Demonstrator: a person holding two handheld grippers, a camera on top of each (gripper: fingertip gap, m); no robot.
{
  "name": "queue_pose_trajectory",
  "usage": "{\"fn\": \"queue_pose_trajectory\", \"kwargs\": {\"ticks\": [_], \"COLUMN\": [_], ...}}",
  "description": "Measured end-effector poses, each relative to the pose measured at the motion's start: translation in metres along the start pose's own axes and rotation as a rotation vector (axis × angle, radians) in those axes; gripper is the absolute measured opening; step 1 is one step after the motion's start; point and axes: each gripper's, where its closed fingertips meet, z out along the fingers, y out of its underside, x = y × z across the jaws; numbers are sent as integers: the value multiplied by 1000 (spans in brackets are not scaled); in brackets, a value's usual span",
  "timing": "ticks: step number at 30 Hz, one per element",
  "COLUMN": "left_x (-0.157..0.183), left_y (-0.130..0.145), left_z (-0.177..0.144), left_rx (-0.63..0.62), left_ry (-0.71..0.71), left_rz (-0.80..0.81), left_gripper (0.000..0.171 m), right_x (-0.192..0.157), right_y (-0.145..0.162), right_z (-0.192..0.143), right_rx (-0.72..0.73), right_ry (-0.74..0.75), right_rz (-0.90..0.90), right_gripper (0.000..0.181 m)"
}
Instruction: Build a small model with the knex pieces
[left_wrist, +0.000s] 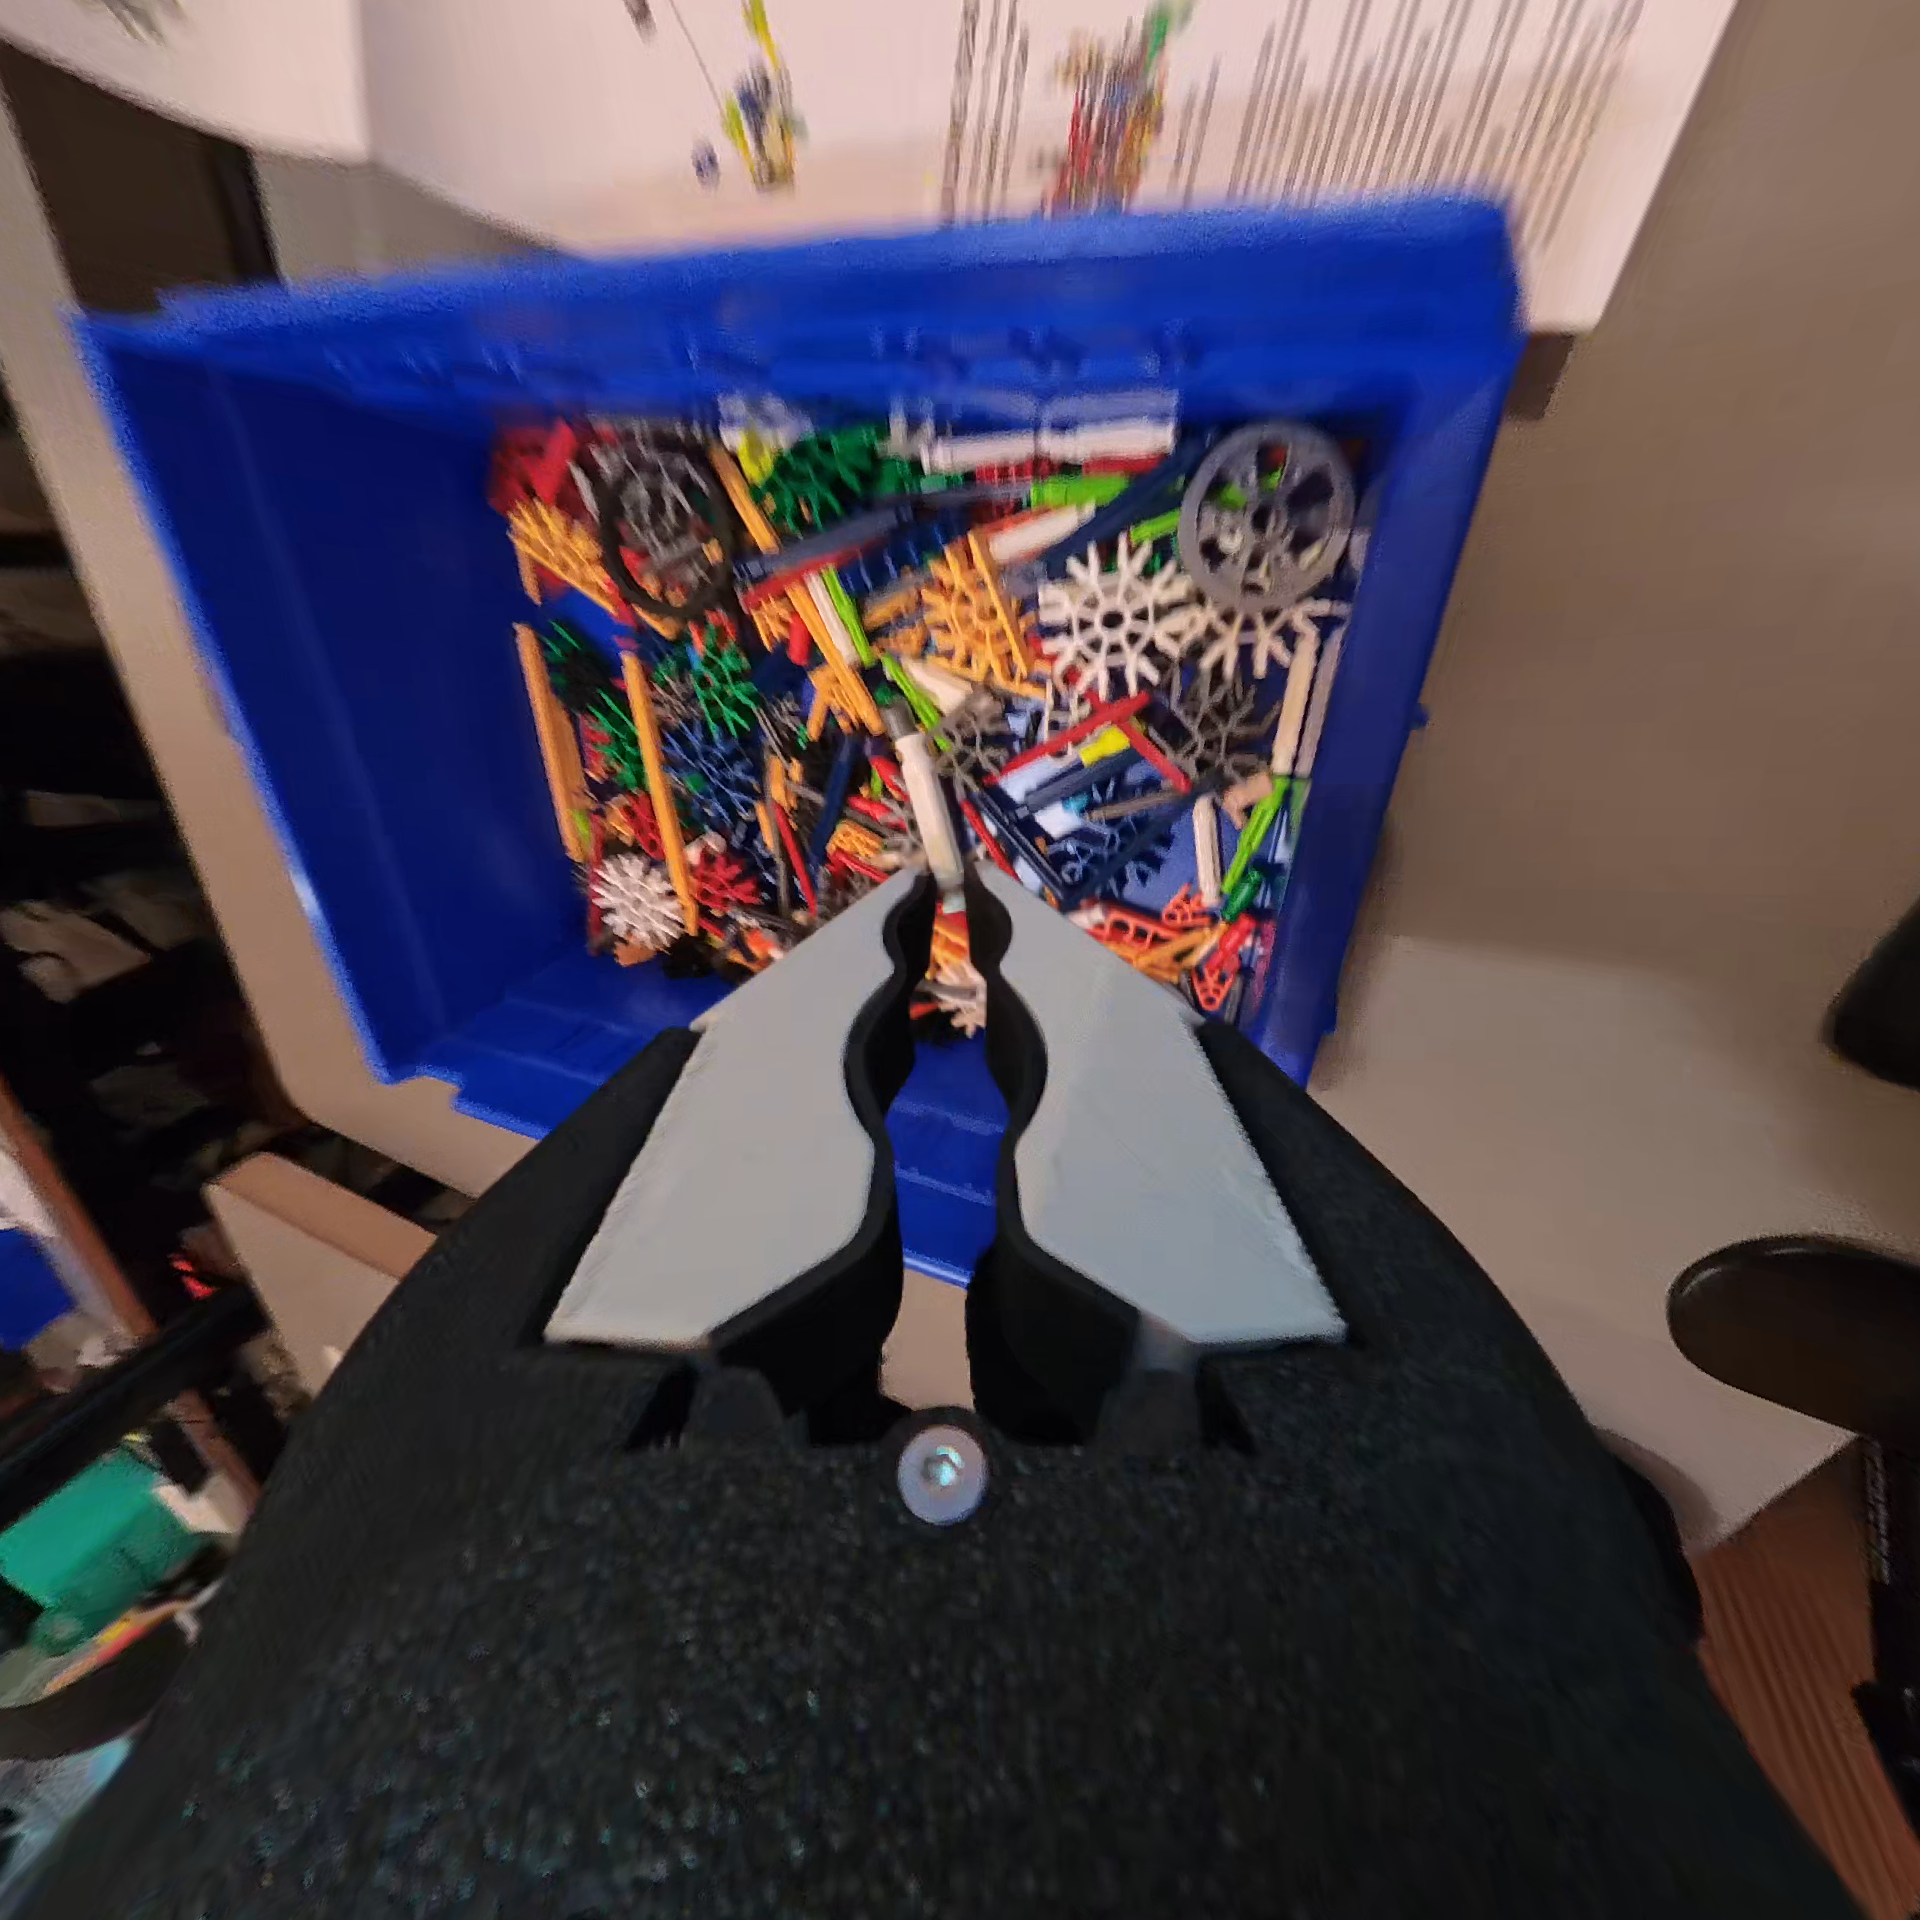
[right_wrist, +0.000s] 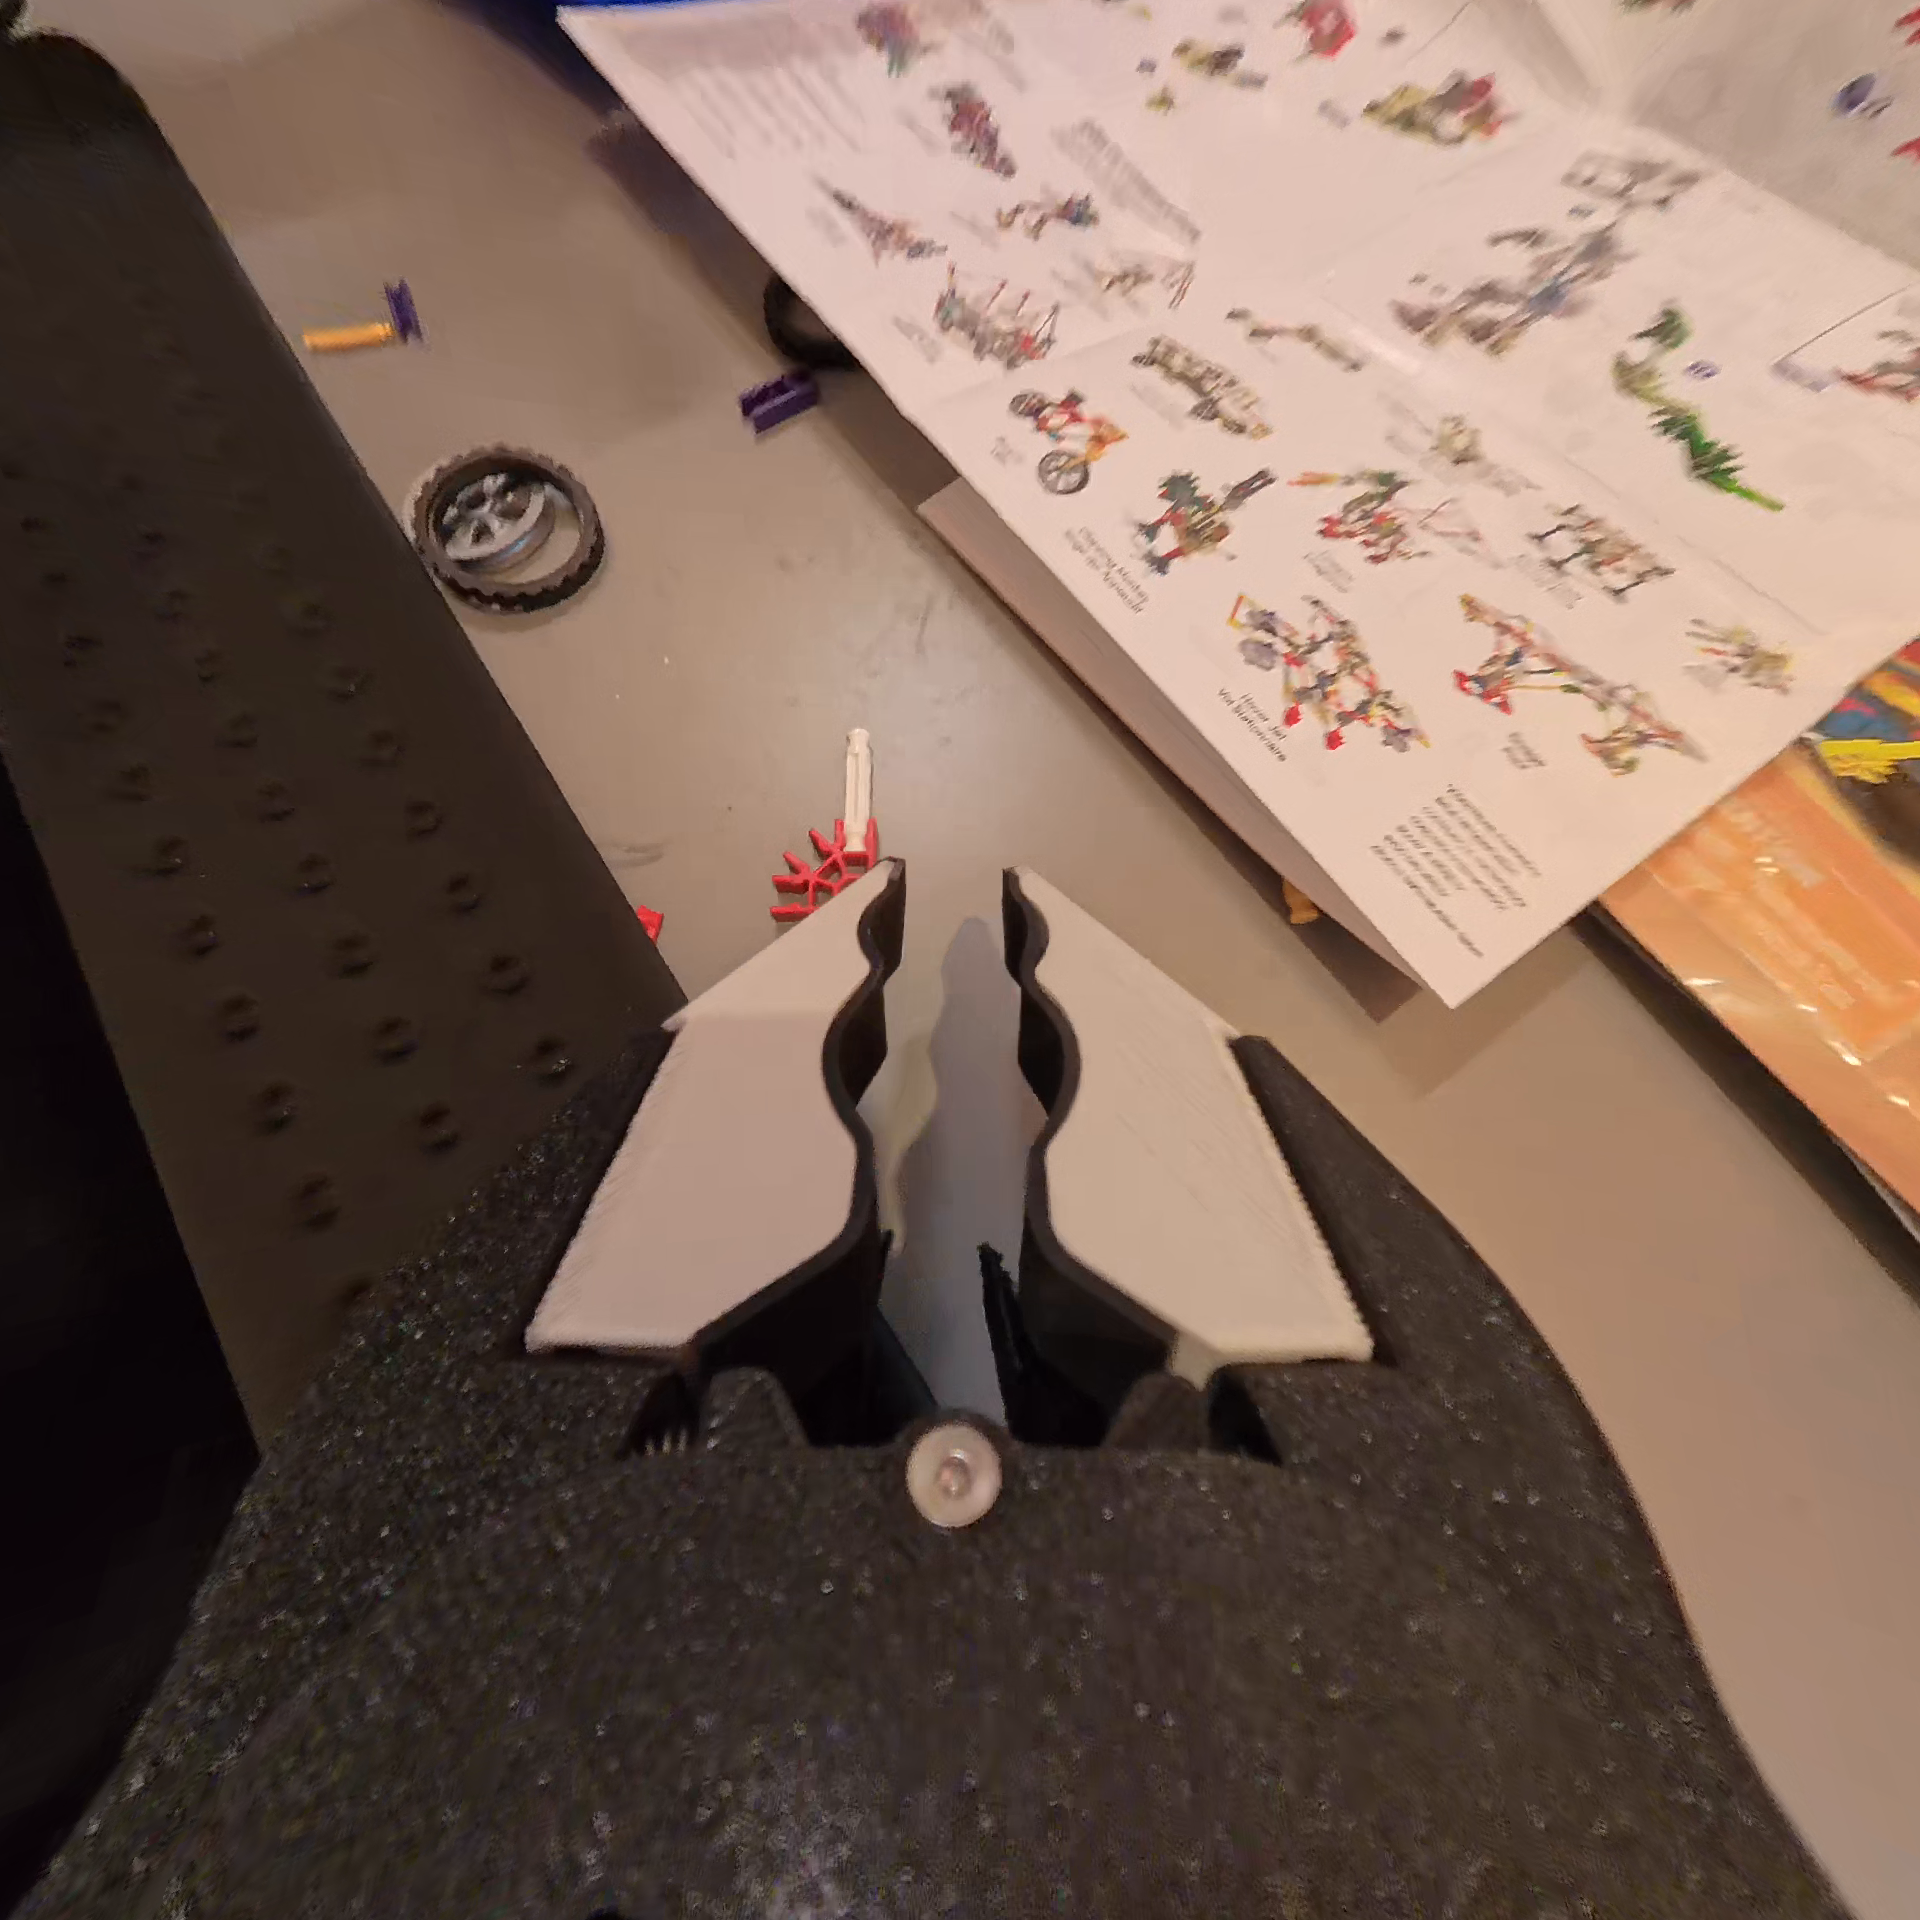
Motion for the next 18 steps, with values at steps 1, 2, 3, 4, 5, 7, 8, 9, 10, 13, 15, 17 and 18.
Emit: {"fn": "queue_pose_trajectory", "kwargs": {"ticks": [1, 2, 3, 4, 5, 7, 8, 9, 10, 13, 15, 17, 18], "left_x": [1, 3, 7, 13, 20, 35, 43, 51, 60, 84, 99, 115, 122], "left_y": [-12, -25, -40, -55, -70, -103, -119, -135, -151, -195, -222, -247, -256], "left_z": [-6, -12, -16, -18, -20, -23, -23, -23, -22, -16, -11, -8, -6], "left_rx": [21, 46, 70, 91, 110, 158, 180, 203, 228, 285, 320, 368, 374], "left_ry": [-22, -39, -57, -60, -60, -61, -60, -55, -42, -10, 8, 39, 55], "left_rz": [21, 48, 83, 120, 157, 227, 263, 297, 327, 406, 451, 487, 502], "left_gripper": [2, 2, 2, 2, 2, 2, 2, 2, 2, 3, 3, 3, 3], "right_x": [2, 5, 8, 12, 18, 31, 38, 44, 51, 72, 79, 87, 91], "right_y": [-2, -3, -2, 0, 4, 16, 24, 33, 42, 67, 78, 80, 79], "right_z": [-5, -12, -19, -27, -35, -51, -58, -65, -71, -87, -90, -92, -93], "right_rx": [26, 47, 66, 78, 81, 66, 49, 27, 2, -78, -114, -120, -117], "right_ry": [14, 25, 39, 57, 80, 145, 173, 197, 224, 311, 323, 357, 373], "right_rz": [9, 22, 36, 52, 67, 90, 108, 128, 147, 183, 204, 180, 171], "right_gripper": [18, 18, 18, 19, 19, 20, 21, 23, 24, 25, 26, 25, 26]}}
